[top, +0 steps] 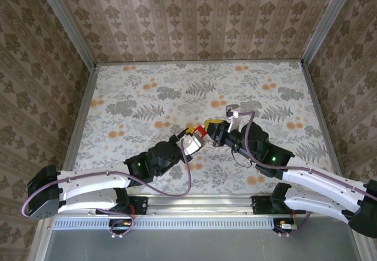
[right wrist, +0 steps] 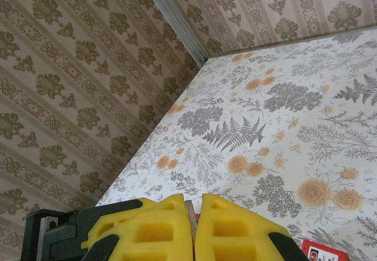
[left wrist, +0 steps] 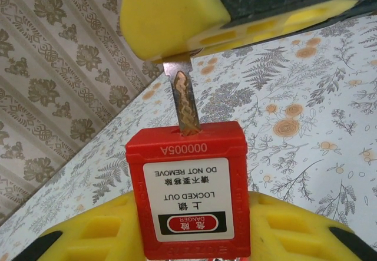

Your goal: Unlock with the key

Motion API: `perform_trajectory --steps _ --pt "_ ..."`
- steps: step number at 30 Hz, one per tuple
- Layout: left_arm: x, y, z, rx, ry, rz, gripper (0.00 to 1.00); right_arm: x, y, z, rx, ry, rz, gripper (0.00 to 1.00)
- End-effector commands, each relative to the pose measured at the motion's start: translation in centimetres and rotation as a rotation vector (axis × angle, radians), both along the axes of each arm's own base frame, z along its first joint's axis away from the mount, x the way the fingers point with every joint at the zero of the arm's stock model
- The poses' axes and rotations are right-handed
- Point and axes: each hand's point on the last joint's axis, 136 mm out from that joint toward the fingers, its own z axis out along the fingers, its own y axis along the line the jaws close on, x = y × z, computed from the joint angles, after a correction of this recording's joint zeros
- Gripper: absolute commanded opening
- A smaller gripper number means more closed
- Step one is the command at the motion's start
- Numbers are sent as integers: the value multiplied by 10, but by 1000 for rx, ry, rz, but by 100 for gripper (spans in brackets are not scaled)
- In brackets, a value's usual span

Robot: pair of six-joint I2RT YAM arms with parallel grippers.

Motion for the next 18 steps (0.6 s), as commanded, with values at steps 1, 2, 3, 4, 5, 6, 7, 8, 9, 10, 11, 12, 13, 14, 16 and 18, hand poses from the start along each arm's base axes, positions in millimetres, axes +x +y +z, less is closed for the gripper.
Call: perform_trajectory --steps 1,2,3,4,5,6,7,8,9,10,11,12,13,14,16,18 --pt "-1 -4 44 -149 -11 -18 27 0 1 -4 -21 -10 5 5" --pt "0 -3 45 -159 -3 -14 26 0 2 -7 -24 -8 8 4" --pt "2 -2 47 -169 3 -6 26 -1 3 -9 -27 -6 10 5" --pt "4 -2 49 -183 15 0 26 -2 4 -13 -36 -4 17 5" --pt "5 -2 50 -194 23 0 26 -2 5 -17 -43 -4 20 5" --pt "6 -1 52 -211 32 4 26 -2 5 -20 -50 0 21 4" --pt "8 -1 53 -220 40 8 25 -3 6 -22 -54 3 25 5" --pt "9 -2 55 -228 45 8 25 -4 7 -25 -58 8 30 4" --pt "10 -2 57 -235 48 7 25 -4 7 -28 -67 12 30 5" --pt "11 -3 59 -240 52 2 25 -3 7 -31 -74 13 31 5" --pt "11 -5 61 -245 55 -4 25 -3 8 -34 -85 14 32 5" --pt "11 -7 63 -246 55 -15 25 -2 8 -38 -96 20 29 5" --pt "11 -9 66 -245 53 -19 25 -1 9 -40 -107 23 30 5" --pt "10 -11 68 -243 52 -26 25 -1 11 -43 -115 29 36 5" --pt "11 -14 70 -234 49 -30 25 0 14 -47 -125 37 41 4" --pt "11 -15 73 -233 41 -34 25 1 16 -51 -135 46 44 4"
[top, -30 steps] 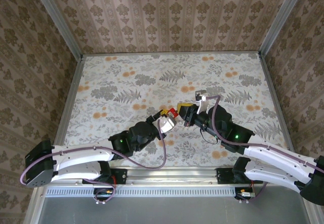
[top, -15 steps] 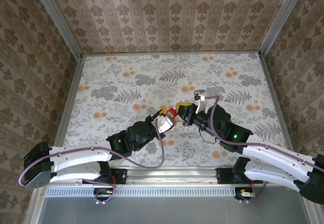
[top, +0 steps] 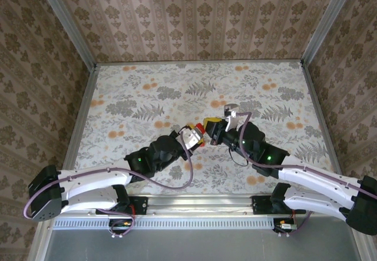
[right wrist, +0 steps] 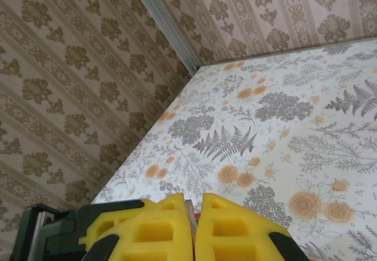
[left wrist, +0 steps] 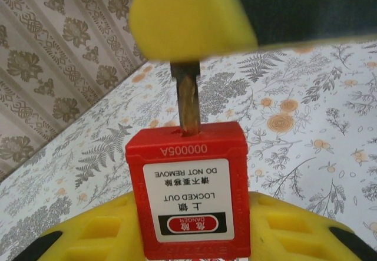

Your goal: Unlock with the key

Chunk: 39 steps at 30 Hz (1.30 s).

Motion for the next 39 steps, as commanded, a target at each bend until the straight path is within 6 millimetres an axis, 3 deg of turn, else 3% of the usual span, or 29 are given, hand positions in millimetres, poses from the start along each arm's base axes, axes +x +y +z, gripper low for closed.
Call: perform_trajectory --steps 1,9,14,20,27,32,39 --pt "0 -14 81 -233 -74 -32 25 -8 10 -42 -113 78 62 4" --pt "2 -9 96 -276 -96 -19 25 -8 18 -69 -116 138 79 4" --pt "3 -8 103 -278 -118 -25 25 -11 22 -72 -87 176 106 6" --pt "5 -8 84 -178 -115 -23 26 -8 3 -36 -24 159 102 13" --pt "13 0 39 38 -106 17 27 -2 -39 27 92 113 65 48" --pt "17 6 20 164 -117 37 28 -5 -71 68 95 32 0 58" --pt "22 9 31 370 -347 101 28 -2 -88 58 -23 32 -56 56"
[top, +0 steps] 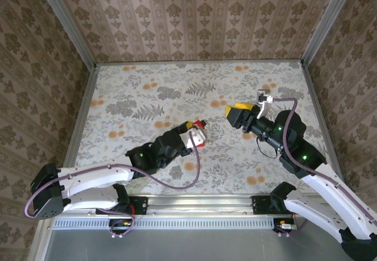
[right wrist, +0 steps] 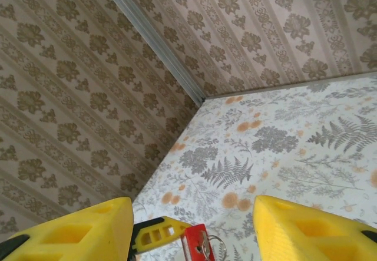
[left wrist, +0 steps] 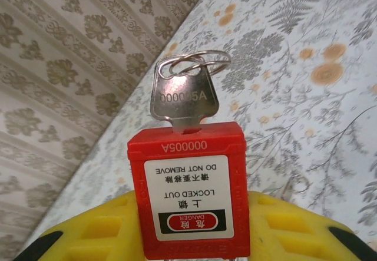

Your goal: Unlock with the key

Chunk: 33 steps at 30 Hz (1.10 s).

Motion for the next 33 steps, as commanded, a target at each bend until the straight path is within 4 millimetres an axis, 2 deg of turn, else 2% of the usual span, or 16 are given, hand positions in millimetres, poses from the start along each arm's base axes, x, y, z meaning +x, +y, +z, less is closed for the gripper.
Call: perform_trajectory --steps 1,7,14,20,27,33 --pt "6 -2 32 131 -228 35 28 2 -5 -30 -118 57 -7 55" --pt "4 -12 40 356 -499 33 28 11 0 -59 -153 101 31 46" --pt "9 -11 25 552 -697 49 27 19 9 -84 -125 129 114 40" --pt "11 -17 17 593 -750 53 26 16 21 -99 -109 145 190 38" --pt "13 -20 13 627 -799 72 26 15 32 -112 -96 182 253 30" --pt "12 -18 9 630 -776 64 26 12 38 -114 -85 185 293 29"
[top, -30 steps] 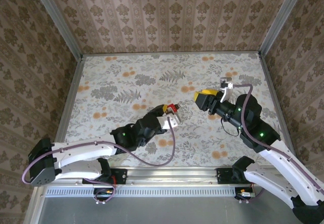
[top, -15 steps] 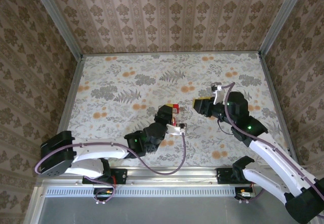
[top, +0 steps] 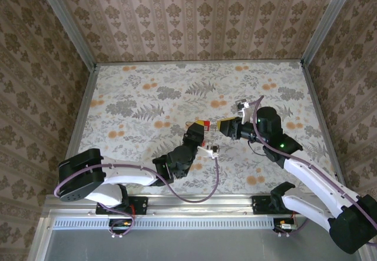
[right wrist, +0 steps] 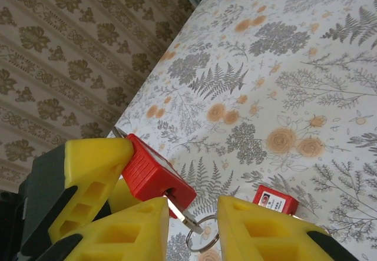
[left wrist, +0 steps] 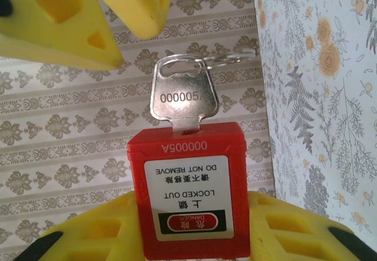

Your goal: Unlock with the key

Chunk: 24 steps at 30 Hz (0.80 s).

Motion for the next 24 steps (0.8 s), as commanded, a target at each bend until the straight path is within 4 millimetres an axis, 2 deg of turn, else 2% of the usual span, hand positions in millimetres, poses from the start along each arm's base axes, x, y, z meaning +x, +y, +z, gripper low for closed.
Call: perform_trajectory --steps 1,9,13,24 --pt "-3 4 12 -44 -14 14 26 -5 7 6 35 -20 52 29" --pt "-3 4 11 -49 -7 15 26 -7 13 -1 24 3 87 30" --pt "-2 4 11 -50 -4 19 26 -6 17 -4 16 11 98 35" --pt "-3 4 11 -51 4 16 26 -3 22 -6 9 21 102 30"
